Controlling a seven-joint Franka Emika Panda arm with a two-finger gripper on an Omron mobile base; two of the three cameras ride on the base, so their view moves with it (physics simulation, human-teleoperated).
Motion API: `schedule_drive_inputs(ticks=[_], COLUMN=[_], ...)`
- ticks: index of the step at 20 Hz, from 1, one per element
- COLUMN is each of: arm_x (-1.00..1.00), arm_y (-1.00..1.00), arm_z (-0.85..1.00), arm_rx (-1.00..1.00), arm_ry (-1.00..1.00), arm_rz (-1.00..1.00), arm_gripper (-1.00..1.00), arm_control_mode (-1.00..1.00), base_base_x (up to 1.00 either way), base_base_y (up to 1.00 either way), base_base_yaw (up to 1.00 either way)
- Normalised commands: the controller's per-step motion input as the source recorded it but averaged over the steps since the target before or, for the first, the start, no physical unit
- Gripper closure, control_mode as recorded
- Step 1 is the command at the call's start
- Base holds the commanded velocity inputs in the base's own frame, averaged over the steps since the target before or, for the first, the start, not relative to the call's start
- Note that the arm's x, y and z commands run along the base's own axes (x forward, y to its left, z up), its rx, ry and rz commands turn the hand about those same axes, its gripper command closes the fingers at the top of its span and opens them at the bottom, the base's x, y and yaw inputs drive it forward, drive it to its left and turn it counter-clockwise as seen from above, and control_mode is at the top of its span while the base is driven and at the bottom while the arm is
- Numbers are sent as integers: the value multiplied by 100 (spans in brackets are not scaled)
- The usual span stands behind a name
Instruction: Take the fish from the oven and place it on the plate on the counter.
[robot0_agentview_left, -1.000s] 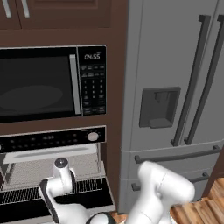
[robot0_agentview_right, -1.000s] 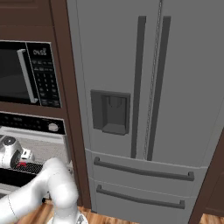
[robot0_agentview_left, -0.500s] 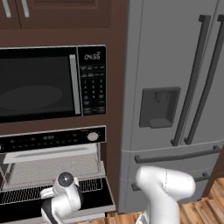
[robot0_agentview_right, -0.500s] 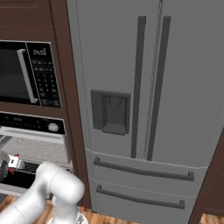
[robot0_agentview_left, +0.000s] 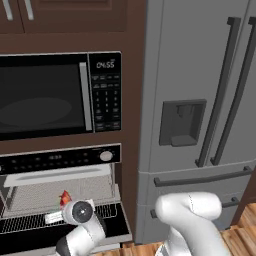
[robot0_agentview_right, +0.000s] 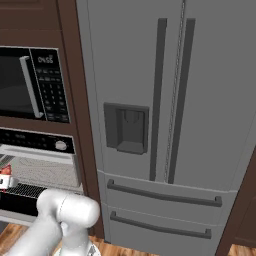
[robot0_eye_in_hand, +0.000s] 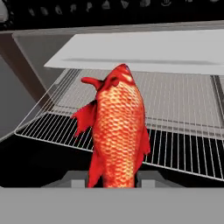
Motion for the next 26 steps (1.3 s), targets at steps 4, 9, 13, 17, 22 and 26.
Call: schedule_drive_inputs(ticks=[4,9,13,17,22,26], arm_x=[-36,-37,-35,-40,-20,-6], arm_y=[-17,-31,-26,-5,-16,-53], arm_z=[100,100,100,100,100,100], arm_rx=[7,7,6,1,5,2], arm_ry=[-23,-7,-12,-36,-36,-38], arm_rz=[-5,0,-1,-12,-27,-31], arm_gripper=[100,100,100,100,100,100], arm_control_mode=[-100,-100,-100,-100,-100,-100], base_base_x=[0,0,0,0,0,0], base_base_y=[0,0,0,0,0,0], base_base_yaw=[0,0,0,0,0,0])
